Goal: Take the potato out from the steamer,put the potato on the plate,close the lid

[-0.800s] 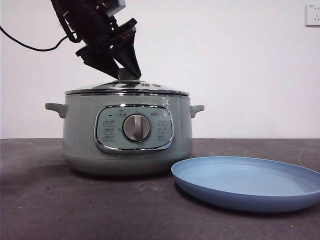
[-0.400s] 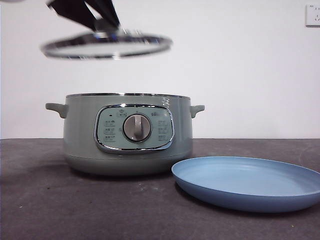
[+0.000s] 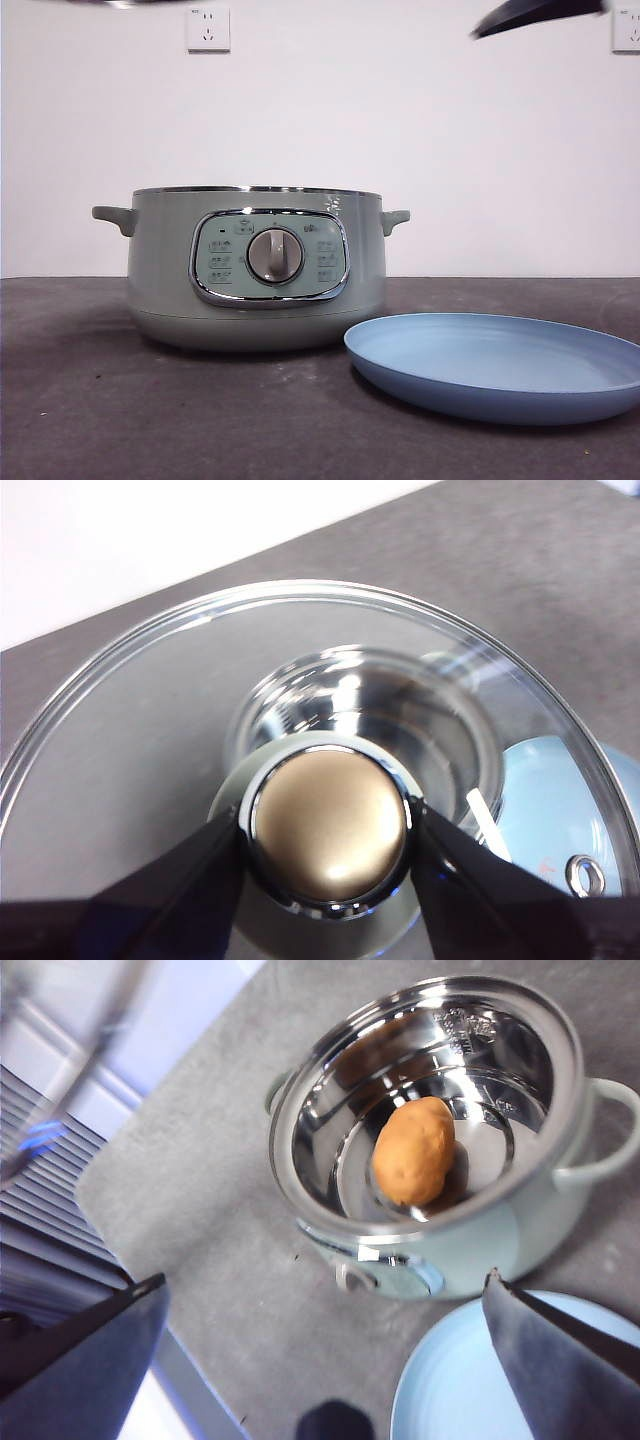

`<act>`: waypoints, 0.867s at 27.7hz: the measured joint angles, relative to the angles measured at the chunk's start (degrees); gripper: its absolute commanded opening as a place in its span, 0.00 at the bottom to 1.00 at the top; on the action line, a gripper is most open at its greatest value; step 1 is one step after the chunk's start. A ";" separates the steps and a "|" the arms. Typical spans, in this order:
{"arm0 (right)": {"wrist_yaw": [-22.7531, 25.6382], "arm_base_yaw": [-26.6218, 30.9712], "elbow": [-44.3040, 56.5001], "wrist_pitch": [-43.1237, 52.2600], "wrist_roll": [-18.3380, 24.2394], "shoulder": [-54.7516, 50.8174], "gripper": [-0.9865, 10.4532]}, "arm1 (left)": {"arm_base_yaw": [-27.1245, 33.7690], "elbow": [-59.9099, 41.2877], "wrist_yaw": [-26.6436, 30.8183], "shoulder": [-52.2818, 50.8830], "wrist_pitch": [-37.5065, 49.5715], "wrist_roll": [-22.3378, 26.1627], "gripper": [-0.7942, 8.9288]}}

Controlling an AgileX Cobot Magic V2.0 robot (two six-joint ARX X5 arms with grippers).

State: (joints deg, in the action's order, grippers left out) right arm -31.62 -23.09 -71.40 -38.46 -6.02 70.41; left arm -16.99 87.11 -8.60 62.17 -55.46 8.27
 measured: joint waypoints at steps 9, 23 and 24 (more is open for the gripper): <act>8.31 -8.46 -19.85 -0.98 0.07 21.99 0.66 | 0.35 -0.02 4.09 -11.15 -13.25 -1.40 0.07; 28.72 -16.79 -34.23 0.94 1.53 50.23 0.66 | 0.35 0.00 4.33 -17.79 -19.06 -3.39 0.07; 28.83 -16.76 -34.23 1.09 1.51 50.86 0.66 | 0.35 0.00 4.33 -17.77 -19.08 -3.39 0.07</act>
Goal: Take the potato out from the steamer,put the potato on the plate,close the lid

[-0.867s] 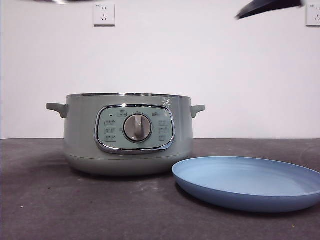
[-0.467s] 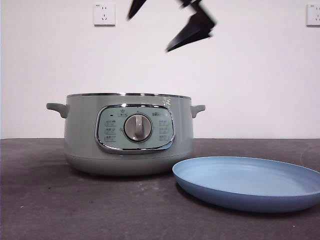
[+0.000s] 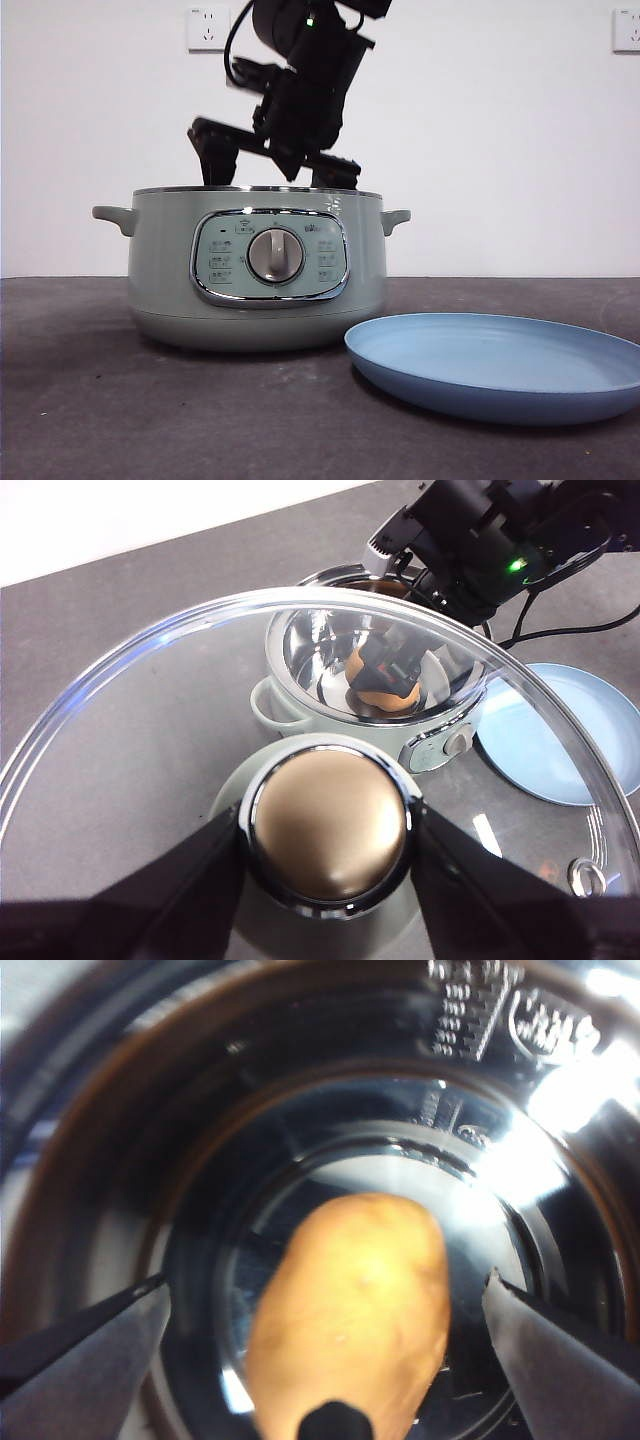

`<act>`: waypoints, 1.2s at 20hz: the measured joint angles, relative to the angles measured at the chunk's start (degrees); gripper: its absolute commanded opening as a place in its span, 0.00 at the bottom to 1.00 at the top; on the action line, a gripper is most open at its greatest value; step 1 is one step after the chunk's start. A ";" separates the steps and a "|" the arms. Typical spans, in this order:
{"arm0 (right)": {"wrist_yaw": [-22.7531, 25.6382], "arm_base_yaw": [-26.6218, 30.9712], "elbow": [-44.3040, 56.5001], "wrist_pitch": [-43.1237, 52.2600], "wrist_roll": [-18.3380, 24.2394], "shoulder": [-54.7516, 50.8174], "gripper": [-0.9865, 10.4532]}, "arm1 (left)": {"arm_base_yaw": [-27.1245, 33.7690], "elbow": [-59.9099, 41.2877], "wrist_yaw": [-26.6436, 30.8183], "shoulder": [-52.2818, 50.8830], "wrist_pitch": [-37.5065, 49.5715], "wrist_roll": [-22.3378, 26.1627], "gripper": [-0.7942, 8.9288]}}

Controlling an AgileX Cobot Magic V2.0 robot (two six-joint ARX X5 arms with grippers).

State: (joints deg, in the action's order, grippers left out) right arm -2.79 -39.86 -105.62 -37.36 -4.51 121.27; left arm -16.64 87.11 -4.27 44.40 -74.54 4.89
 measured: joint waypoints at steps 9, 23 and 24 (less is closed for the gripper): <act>0.20 0.07 -0.02 -0.13 -0.07 2.10 0.06 | 0.00 0.00 -0.15 -0.11 0.00 0.52 0.07; 5.81 3.98 -0.39 -24.15 5.33 -27.15 0.07 | 0.00 0.00 -4.94 1.79 4.85 0.72 0.07; 5.81 4.94 0.33 -25.40 5.44 -28.59 0.07 | 0.00 0.00 -4.92 2.08 4.79 0.96 0.07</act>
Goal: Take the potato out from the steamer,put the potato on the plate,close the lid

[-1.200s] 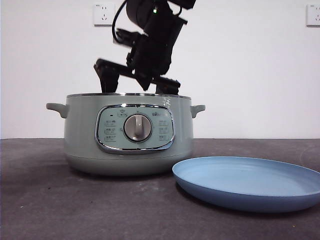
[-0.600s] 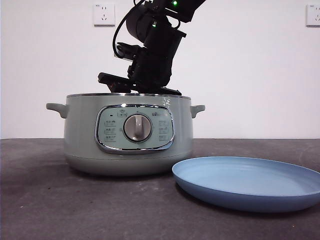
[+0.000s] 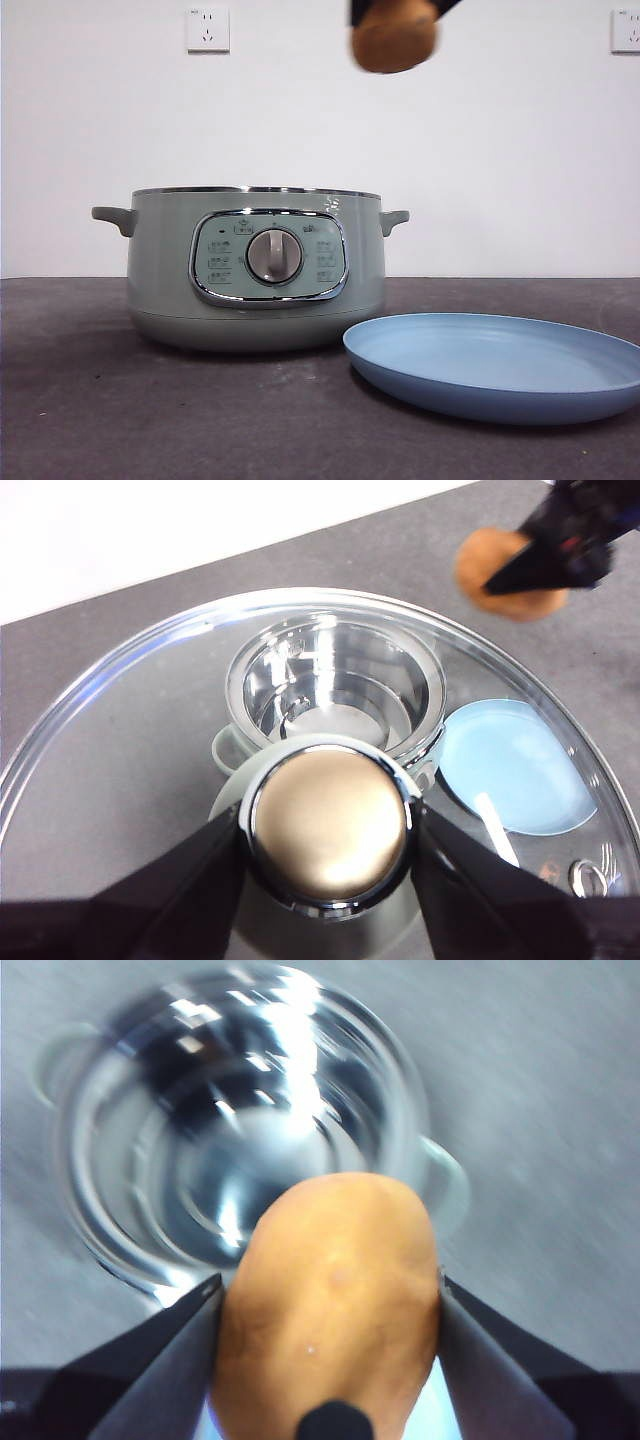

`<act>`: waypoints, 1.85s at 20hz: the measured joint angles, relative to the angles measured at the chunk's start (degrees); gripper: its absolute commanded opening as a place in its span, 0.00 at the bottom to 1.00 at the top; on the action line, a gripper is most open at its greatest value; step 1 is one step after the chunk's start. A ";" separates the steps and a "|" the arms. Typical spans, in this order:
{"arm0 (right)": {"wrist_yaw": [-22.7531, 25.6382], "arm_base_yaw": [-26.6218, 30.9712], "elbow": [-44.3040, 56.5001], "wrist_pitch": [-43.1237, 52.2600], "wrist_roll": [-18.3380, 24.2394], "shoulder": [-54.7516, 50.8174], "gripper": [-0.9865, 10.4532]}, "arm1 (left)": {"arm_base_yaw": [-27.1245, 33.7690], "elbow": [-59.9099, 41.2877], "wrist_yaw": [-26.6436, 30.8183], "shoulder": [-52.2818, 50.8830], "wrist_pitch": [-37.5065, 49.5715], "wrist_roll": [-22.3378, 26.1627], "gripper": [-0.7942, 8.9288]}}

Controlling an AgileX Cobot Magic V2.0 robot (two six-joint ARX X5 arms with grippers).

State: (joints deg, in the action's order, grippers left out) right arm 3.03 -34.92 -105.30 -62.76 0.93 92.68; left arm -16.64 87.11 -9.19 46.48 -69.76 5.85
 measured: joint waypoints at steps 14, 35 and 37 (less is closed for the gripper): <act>-4.59 5.60 54.14 32.61 -3.80 -16.96 0.07 | 0.00 0.00 -2.45 2.64 1.64 1.18 0.07; -6.01 5.68 62.55 47.06 -6.36 -9.64 0.64 | -0.04 0.00 -7.10 11.80 8.39 1.27 0.07; -5.99 5.68 62.55 46.97 -6.56 -11.21 0.64 | -0.61 0.00 -7.23 15.06 10.91 1.33 0.07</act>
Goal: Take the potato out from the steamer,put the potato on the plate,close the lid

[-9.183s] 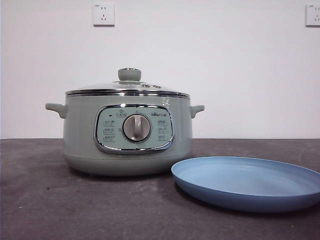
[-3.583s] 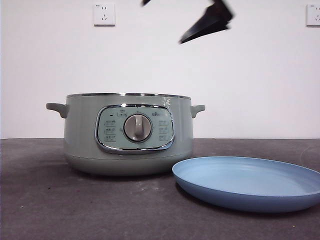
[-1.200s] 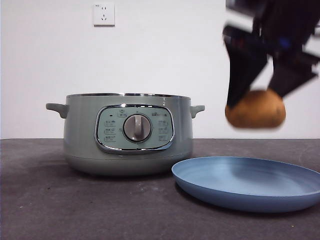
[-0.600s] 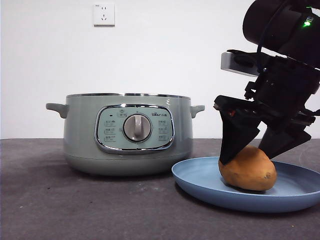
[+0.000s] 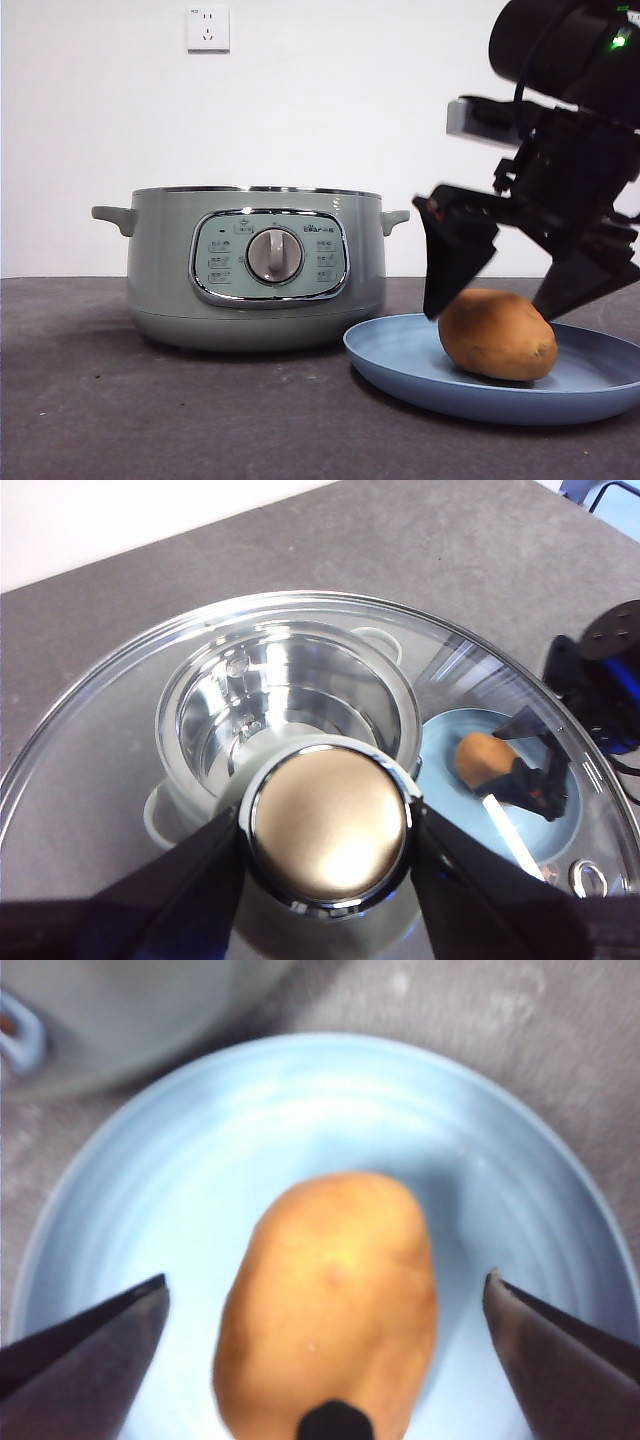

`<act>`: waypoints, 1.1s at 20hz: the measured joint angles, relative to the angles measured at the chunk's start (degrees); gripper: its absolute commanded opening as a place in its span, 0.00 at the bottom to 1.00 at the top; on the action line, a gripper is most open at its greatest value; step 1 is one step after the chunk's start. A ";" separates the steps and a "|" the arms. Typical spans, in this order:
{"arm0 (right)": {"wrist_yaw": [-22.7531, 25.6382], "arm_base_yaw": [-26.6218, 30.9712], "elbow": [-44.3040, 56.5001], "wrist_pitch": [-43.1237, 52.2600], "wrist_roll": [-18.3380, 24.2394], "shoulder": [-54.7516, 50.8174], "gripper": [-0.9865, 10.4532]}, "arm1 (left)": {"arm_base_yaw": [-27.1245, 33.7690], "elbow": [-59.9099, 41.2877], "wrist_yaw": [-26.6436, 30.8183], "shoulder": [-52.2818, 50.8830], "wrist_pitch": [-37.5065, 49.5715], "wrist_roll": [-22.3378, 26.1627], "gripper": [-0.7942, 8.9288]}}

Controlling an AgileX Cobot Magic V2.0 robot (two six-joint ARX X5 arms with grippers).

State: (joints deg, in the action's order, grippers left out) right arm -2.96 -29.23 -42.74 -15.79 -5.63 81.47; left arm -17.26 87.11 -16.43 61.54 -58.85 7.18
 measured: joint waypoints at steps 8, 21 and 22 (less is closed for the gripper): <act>0.15 0.00 0.00 -4.85 -1.07 -19.02 0.64 | -3.93 0.00 0.22 14.27 13.16 1.40 0.07; 1.46 0.00 -7.23 -14.60 -4.26 -46.66 0.64 | -5.86 0.00 0.61 32.54 26.77 2.91 0.07; 1.57 0.00 -7.41 -14.91 -4.26 -46.80 0.64 | -5.97 0.00 0.59 33.20 27.63 2.91 0.07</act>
State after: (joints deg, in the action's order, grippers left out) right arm -1.39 -29.23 -50.15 -30.70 -9.89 34.68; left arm -23.22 87.11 -15.84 94.74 -31.22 10.09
